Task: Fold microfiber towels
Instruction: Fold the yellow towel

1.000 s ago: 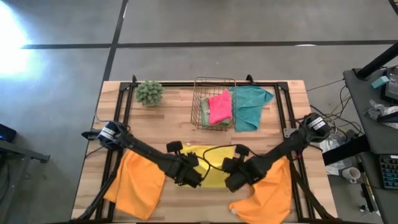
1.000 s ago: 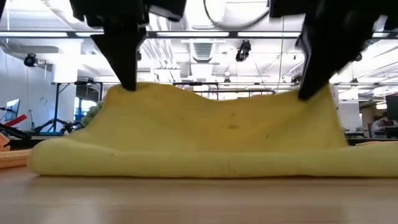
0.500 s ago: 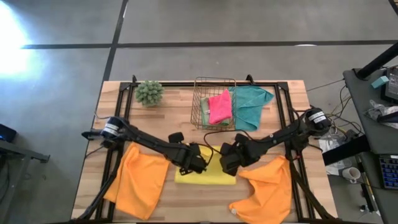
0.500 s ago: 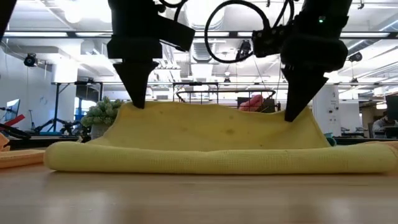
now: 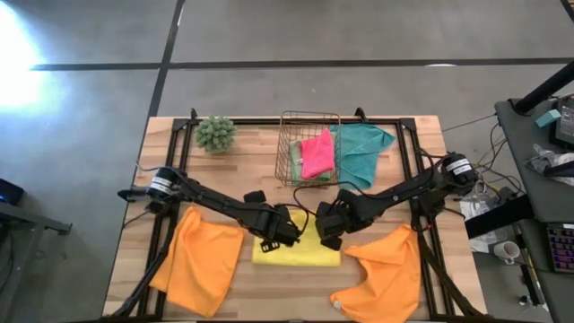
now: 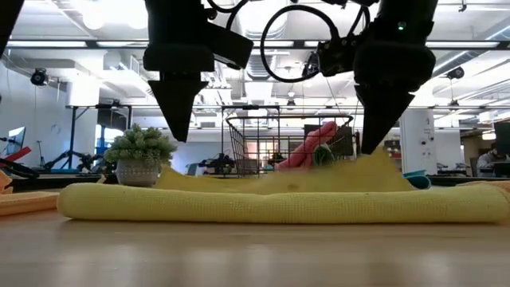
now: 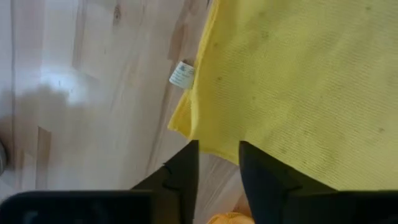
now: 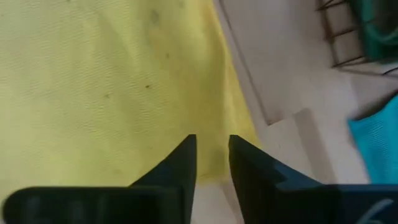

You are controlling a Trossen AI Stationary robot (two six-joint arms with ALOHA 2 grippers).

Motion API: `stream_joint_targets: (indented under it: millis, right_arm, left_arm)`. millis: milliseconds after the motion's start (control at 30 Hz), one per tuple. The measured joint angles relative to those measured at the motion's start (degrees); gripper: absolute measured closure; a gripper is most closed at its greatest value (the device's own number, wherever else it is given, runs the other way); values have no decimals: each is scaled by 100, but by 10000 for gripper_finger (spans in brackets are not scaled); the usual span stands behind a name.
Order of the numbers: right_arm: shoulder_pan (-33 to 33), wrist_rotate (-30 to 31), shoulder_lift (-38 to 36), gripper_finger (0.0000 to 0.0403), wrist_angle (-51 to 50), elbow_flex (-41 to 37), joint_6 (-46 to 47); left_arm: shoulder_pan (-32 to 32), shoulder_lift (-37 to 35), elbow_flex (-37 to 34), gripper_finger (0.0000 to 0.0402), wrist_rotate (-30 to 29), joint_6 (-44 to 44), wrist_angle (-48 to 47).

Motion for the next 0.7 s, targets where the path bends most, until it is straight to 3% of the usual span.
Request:
stream_joint_targets:
  millis: [133,300,500,700]
  right_arm:
    - [-116,6,-329,286,-167,-2,-311]
    - [-151,-30,-1047,271,-182,-180,-944]
    - [-293,-696,-1906,281,1164,-1258,-1175]
    - [-285,-1077,-2145,298,2597,-2090,-1266]
  left_arm:
    - [58,-67,75,263,4,3,-206]
    - [-16,-384,42,249,-9,-77,-2]
    - [-405,-490,-293,249,-6,-140,1407]
    - [-644,-490,-1039,249,50,-356,3062]
